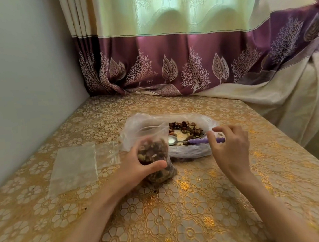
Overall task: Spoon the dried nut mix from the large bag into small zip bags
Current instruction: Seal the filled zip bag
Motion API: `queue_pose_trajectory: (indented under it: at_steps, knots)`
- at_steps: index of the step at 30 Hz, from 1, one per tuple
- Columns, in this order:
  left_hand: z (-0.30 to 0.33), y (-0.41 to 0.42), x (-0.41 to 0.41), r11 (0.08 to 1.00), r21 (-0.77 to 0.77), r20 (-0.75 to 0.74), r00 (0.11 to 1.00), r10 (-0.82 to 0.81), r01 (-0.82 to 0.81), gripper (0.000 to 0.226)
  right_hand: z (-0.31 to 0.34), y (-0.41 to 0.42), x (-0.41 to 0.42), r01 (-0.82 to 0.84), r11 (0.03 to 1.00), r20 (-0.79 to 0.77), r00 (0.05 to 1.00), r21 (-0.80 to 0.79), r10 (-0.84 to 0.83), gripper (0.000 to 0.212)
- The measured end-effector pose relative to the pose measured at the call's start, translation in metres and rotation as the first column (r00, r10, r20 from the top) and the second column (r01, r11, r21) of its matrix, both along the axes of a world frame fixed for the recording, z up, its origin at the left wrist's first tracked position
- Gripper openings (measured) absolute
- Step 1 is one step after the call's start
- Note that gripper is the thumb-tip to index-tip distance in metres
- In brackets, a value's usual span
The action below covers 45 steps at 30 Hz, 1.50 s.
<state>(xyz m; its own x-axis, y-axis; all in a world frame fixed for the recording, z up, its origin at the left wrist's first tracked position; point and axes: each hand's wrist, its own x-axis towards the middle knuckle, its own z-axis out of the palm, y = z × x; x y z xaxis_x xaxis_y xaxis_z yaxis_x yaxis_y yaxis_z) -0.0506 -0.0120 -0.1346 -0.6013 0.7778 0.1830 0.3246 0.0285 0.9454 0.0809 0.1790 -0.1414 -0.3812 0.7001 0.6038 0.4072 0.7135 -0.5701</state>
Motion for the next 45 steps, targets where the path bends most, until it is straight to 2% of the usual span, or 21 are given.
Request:
queue_pose_trajectory:
  at_steps: [3, 6, 8, 10, 13, 17, 20, 22, 25, 28, 30, 33, 35, 38, 42, 45]
  knots:
    - [0.0, -0.001, 0.0, 1.0, 0.028, 0.036, 0.999, -0.005, 0.004, 0.067, 0.004, -0.022, -0.003, -0.294, 0.955, -0.163, 0.944, -0.024, 0.287, 0.011]
    - [0.006, 0.0, 0.004, 0.988, 0.153, 0.014, 1.0, 0.012, -0.014, 0.065, 0.003, -0.04, -0.006, -0.593, 0.76, -0.227, 0.805, -0.265, 0.548, 0.019]
    - [0.008, 0.002, 0.006, 0.977, 0.215, 0.008, 1.0, 0.011, -0.012, 0.068, -0.001, -0.044, -0.007, -0.684, 0.624, -0.223, 0.721, -0.377, 0.655, 0.034]
    - [0.009, 0.004, 0.009, 0.983, 0.184, -0.038, 0.999, -0.004, 0.011, 0.069, -0.004, -0.043, -0.006, -0.732, 0.502, -0.229, 0.645, -0.461, 0.729, 0.049]
    - [0.004, 0.006, 0.008, 0.997, 0.044, -0.044, 0.997, -0.067, 0.069, 0.071, -0.007, -0.04, -0.003, -0.752, 0.38, -0.221, 0.561, -0.539, 0.798, 0.046]
    - [0.002, 0.002, 0.003, 0.996, -0.006, -0.007, 0.996, -0.084, 0.084, 0.069, -0.008, -0.042, -0.006, -0.721, 0.368, -0.173, 0.556, -0.586, 0.813, 0.055]
    - [0.002, 0.003, 0.005, 0.999, 0.007, -0.039, 0.998, -0.047, 0.047, 0.065, -0.011, -0.049, -0.012, -0.715, 0.407, -0.153, 0.578, -0.569, 0.802, 0.051]
    - [0.003, 0.003, 0.004, 0.999, 0.027, -0.047, 0.998, -0.03, 0.031, 0.074, -0.011, -0.05, -0.014, -0.727, 0.403, -0.22, 0.596, -0.557, 0.772, 0.042]
    - [0.004, 0.001, 0.002, 0.992, 0.019, 0.022, 0.992, -0.126, 0.126, 0.083, -0.008, -0.046, -0.011, -0.744, 0.383, -0.356, 0.621, -0.547, 0.698, 0.032]
    - [0.001, 0.003, 0.007, 0.987, -0.103, -0.049, 0.99, -0.132, 0.126, 0.072, -0.003, -0.041, -0.007, -0.781, 0.347, -0.512, 0.609, -0.519, 0.605, 0.034]
    - [-0.001, 0.006, 0.008, 0.996, -0.035, -0.015, 0.997, -0.081, 0.08, 0.059, 0.0, -0.04, -0.005, -0.81, 0.29, -0.555, 0.566, -0.509, 0.609, 0.04]
    - [-0.001, 0.006, 0.009, 0.992, 0.003, 0.065, 0.99, -0.127, 0.127, 0.053, 0.002, -0.042, -0.003, -0.828, 0.233, -0.545, 0.521, -0.51, 0.657, 0.042]
    - [-0.002, 0.007, 0.011, 0.984, -0.042, 0.063, 0.984, -0.168, 0.171, 0.055, 0.004, -0.044, -0.003, -0.814, 0.284, -0.489, 0.543, -0.508, 0.683, 0.04]
    - [-0.003, 0.008, 0.012, 0.994, -0.057, 0.014, 0.996, -0.089, 0.09, 0.049, 0.003, -0.047, -0.004, -0.805, 0.359, -0.429, 0.566, -0.472, 0.704, 0.033]
    - [-0.004, 0.009, 0.011, 1.0, 0.004, -0.012, 1.0, -0.001, 0.001, 0.047, 0.005, -0.047, -0.003, -0.808, 0.374, -0.379, 0.556, -0.455, 0.74, 0.028]
    - [-0.006, 0.01, 0.011, 0.999, -0.023, -0.051, 0.998, 0.021, -0.022, 0.053, 0.002, -0.047, -0.003, -0.805, 0.386, -0.382, 0.564, -0.45, 0.732, 0.028]
